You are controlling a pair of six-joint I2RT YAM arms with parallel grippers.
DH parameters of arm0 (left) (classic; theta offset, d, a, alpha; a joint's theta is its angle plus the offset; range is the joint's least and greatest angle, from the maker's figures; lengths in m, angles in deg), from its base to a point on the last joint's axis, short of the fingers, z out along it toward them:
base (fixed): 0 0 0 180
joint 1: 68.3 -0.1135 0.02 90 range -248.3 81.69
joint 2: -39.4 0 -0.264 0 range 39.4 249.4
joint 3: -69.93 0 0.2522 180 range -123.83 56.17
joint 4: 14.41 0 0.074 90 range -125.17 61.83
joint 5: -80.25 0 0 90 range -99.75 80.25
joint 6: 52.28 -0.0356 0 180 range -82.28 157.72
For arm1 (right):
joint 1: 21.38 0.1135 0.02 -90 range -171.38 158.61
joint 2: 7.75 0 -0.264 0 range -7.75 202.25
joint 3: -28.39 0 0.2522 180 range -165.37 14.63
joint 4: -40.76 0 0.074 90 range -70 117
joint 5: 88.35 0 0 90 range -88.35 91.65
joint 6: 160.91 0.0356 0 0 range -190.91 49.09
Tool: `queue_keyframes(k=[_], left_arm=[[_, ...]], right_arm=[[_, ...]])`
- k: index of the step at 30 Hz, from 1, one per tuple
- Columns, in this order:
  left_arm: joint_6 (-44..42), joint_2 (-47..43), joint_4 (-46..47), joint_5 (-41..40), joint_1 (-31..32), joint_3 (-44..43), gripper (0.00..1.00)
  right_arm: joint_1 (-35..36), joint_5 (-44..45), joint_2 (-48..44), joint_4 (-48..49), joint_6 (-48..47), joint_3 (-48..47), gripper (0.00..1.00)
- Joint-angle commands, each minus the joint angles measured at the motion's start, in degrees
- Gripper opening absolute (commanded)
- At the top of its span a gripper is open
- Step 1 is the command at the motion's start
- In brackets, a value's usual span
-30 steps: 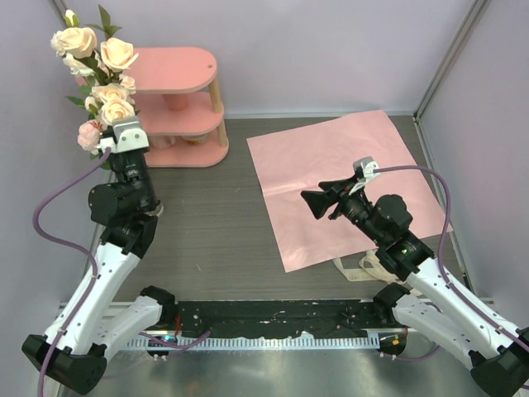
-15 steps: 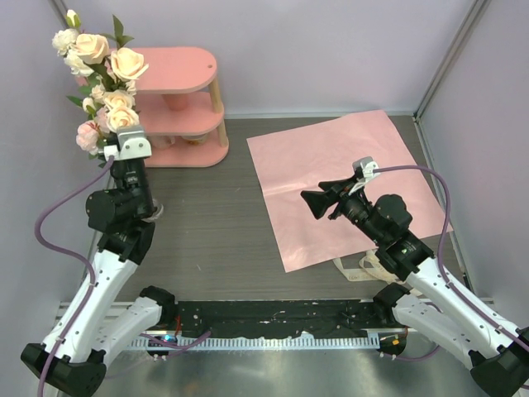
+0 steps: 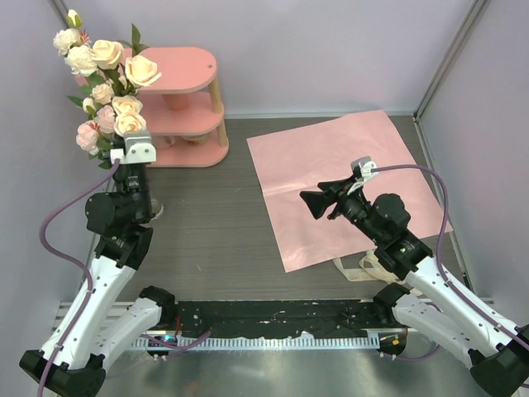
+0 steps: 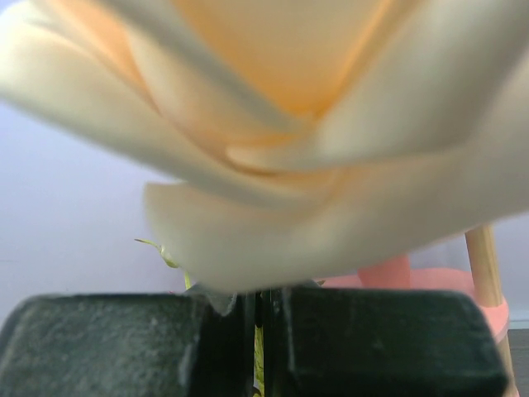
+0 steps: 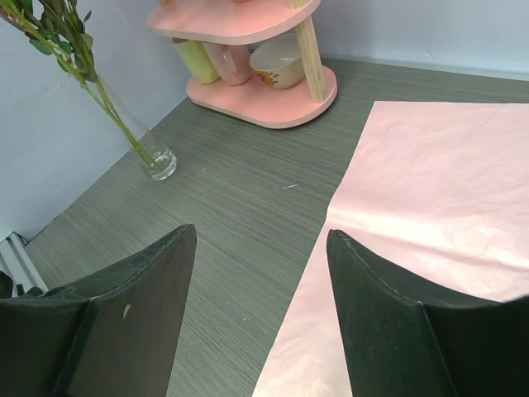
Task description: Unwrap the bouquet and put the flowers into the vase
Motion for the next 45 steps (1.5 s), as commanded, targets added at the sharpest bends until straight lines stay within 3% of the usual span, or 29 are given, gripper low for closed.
queue_keyframes(k=[1,21,45], left_arm=[[-0.6,-0.1,1.4,1.7,-0.4,-1.1,0.0],[-3.4,-2.0,-2.3,3.6,-0.4,-0.7,0.0],[-0.8,-1.3,5.7,-2.8,-0.4,4.1,0.0]], right_arm=[[0.1,-0.4,-0.3,1.9,0.2,-0.7,0.7],[0.1,-0.5,0.2,2.4,0.7,-0.2,0.7],[0.1,-0.5,0.0,1.8,0.6,-0.1,0.7]])
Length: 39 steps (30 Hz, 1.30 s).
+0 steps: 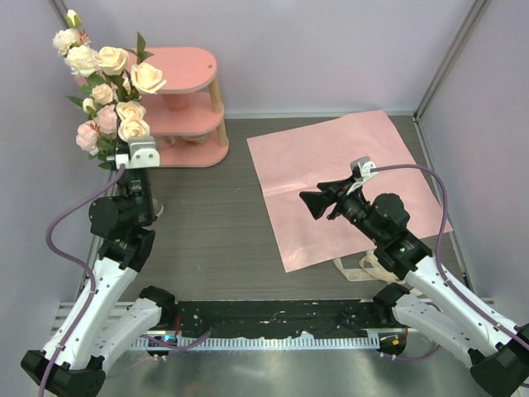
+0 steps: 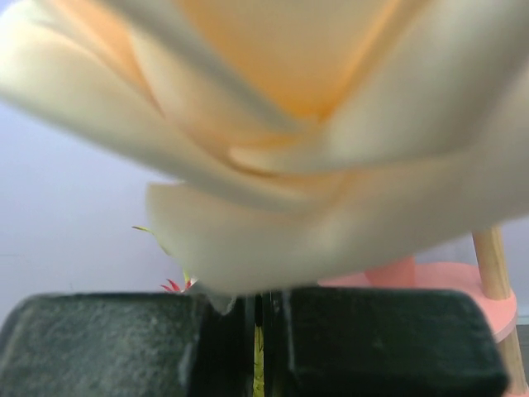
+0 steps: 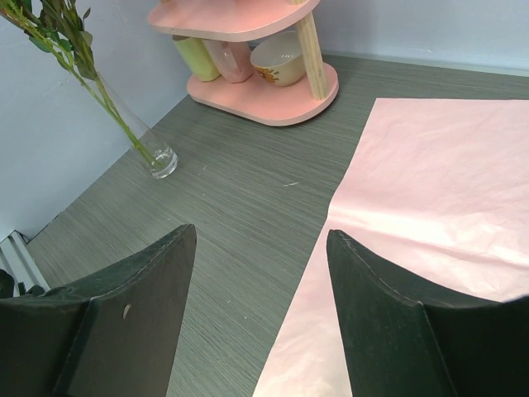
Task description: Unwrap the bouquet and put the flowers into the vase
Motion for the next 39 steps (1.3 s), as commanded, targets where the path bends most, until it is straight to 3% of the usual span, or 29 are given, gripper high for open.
queue_keyframes(k=[1,39], left_arm=[[1.1,-0.8,3.8,-3.3,-0.2,1.9,0.0],[-4.4,5.0,7.8,-0.8,-1.9,-3.3,0.0]], right_arm=[[0.1,-0.3,-0.2,1.8,0.4,-0.2,0.7],[0.1,-0.9,0.9,1.4,0.3,-1.4,0.7]])
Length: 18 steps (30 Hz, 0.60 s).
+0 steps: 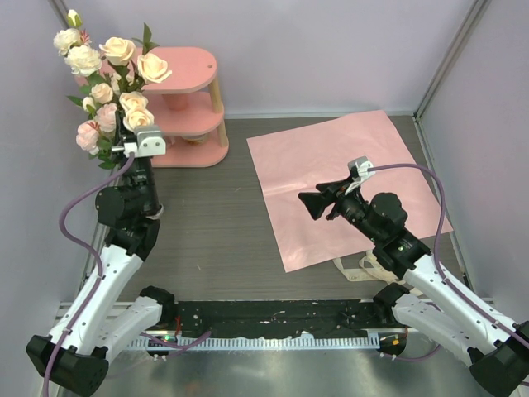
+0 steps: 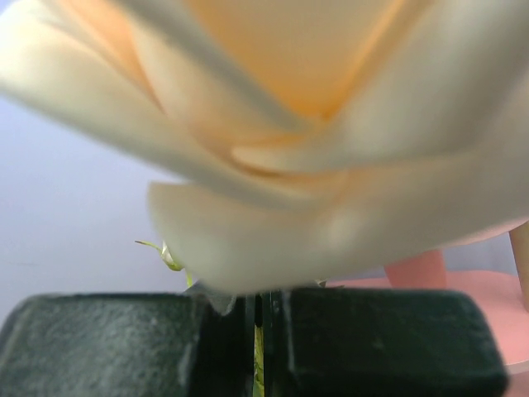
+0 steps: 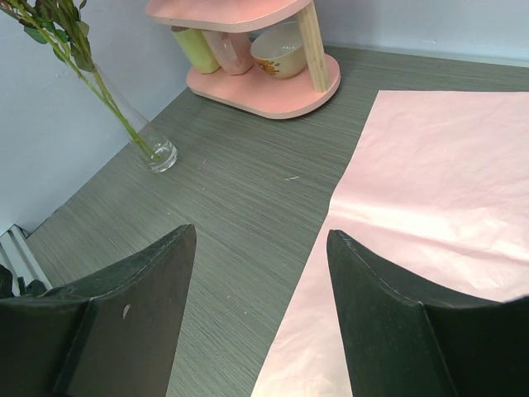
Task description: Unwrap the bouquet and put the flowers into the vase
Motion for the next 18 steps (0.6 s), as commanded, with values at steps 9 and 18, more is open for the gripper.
queue_keyframes(k=[9,18], left_arm=[[-1.4,1.0,1.6,1.2,-0.5,-3.9,0.0],[-1.3,1.1,1.7,1.1,-0.7,-3.7,0.0]], right_arm=[[0.1,-0.5,0.4,1.5,0.4,-1.3,0.7],[0.1,-0.6,0.3,1.6,0.5,-0.9,0.7]])
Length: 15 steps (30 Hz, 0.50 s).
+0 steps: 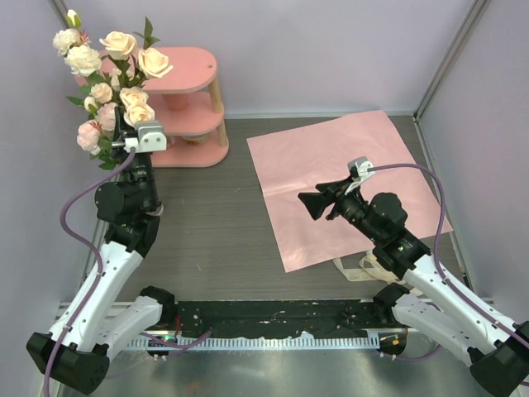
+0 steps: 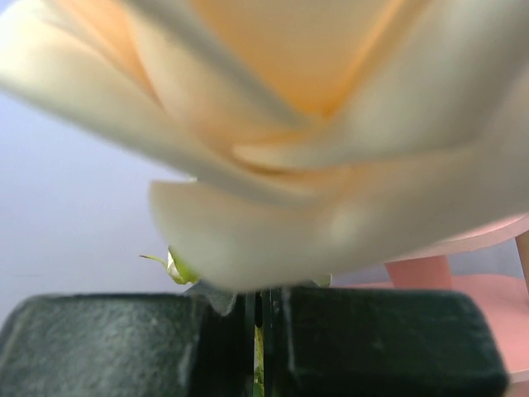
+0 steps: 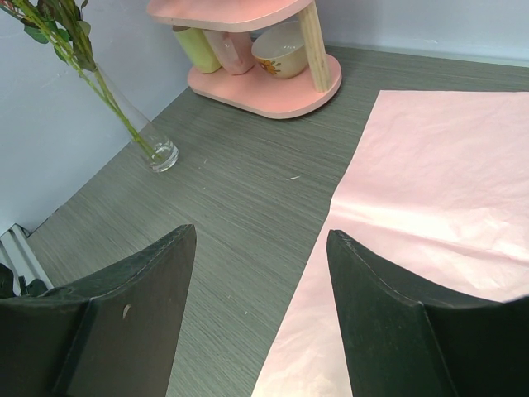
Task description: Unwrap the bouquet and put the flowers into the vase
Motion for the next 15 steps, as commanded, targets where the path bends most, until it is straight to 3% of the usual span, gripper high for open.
queue_keyframes(k=[1,15], left_arm=[[0.0,-0.8,2.6,0.3,-0.4,-1.3,0.0],[5.5,-4.5,3.5,-5.3,-0.5,6.5,0.0]], right_arm=[[0.1,-0.3,0.3,1.6,0.5,-0.9,0.7],[0.1,-0.3,0.2,2.2,1.2,-0.1,0.7]])
